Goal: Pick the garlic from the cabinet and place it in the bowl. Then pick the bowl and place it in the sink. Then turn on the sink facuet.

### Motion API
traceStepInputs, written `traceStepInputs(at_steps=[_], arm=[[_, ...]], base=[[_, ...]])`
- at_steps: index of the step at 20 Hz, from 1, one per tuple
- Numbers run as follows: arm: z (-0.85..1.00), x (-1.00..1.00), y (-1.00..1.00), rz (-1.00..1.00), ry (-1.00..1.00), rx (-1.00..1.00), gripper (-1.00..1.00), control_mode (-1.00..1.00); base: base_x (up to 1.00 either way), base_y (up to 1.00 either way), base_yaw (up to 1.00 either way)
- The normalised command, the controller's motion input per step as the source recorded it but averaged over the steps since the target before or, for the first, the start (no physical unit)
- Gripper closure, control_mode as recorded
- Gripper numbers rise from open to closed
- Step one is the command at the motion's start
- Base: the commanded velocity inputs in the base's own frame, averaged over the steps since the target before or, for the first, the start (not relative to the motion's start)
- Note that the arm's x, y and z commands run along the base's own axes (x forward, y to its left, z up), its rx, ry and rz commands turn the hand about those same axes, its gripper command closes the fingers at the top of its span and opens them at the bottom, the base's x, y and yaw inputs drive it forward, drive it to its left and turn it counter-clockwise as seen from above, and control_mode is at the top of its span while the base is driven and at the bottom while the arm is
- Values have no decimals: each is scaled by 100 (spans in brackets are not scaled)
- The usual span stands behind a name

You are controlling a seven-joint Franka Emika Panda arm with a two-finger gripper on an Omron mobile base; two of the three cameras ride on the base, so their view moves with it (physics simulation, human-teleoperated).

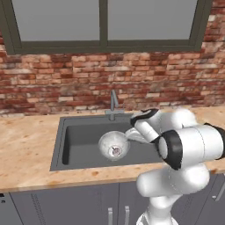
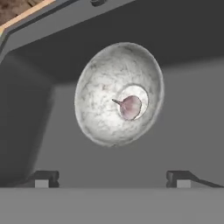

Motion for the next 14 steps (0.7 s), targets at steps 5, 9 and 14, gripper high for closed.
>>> traceStepInputs(at_steps=[5,9,14], arm=[[73,-57,-11,-6,7,16,-100,-100],[48,-7,3,-12,26,24,-100,-100],[100,0,-13,-32,16,54,-100,-100]], base=[[0,0,0],[0,0,0],[0,0,0]])
